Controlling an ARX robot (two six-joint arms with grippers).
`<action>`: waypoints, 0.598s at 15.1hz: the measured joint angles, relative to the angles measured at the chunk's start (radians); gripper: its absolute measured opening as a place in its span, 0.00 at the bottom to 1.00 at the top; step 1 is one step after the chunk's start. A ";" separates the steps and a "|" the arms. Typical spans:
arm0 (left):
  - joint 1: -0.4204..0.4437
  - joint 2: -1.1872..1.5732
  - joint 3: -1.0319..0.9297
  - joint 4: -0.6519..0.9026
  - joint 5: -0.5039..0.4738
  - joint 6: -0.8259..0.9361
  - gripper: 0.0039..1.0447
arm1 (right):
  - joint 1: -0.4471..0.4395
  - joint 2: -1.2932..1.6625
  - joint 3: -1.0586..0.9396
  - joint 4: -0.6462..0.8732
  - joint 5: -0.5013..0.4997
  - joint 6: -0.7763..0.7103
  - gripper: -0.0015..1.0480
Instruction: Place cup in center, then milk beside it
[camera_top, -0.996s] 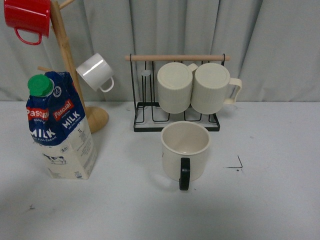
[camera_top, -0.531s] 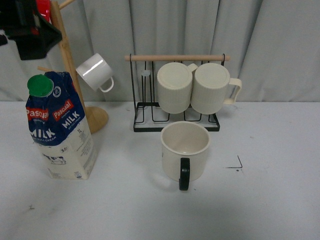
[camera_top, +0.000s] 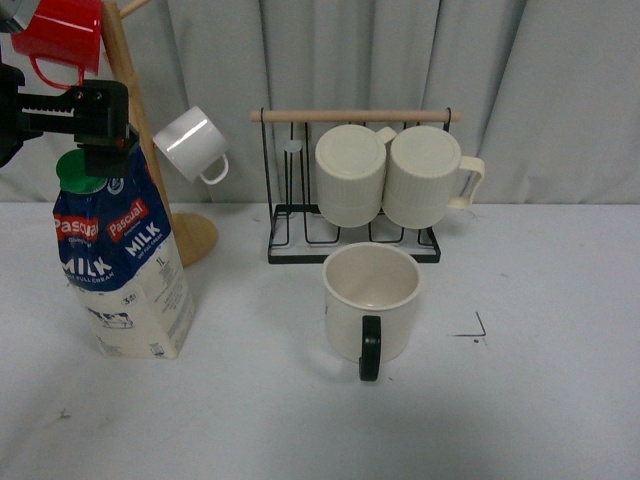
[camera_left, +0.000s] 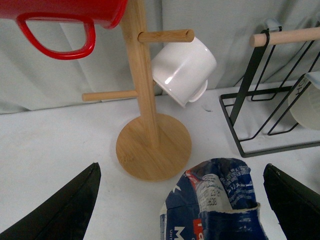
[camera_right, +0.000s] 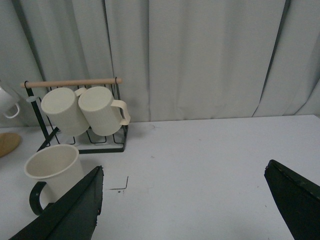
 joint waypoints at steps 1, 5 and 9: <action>0.004 0.000 0.000 -0.026 0.004 -0.001 0.94 | 0.000 0.000 0.000 0.000 0.000 0.000 0.94; 0.004 0.033 0.000 -0.034 0.024 -0.013 0.94 | 0.000 0.000 0.000 0.000 0.000 0.000 0.94; -0.005 0.077 -0.001 -0.021 0.017 -0.033 0.83 | 0.000 0.000 0.000 0.000 0.000 0.000 0.94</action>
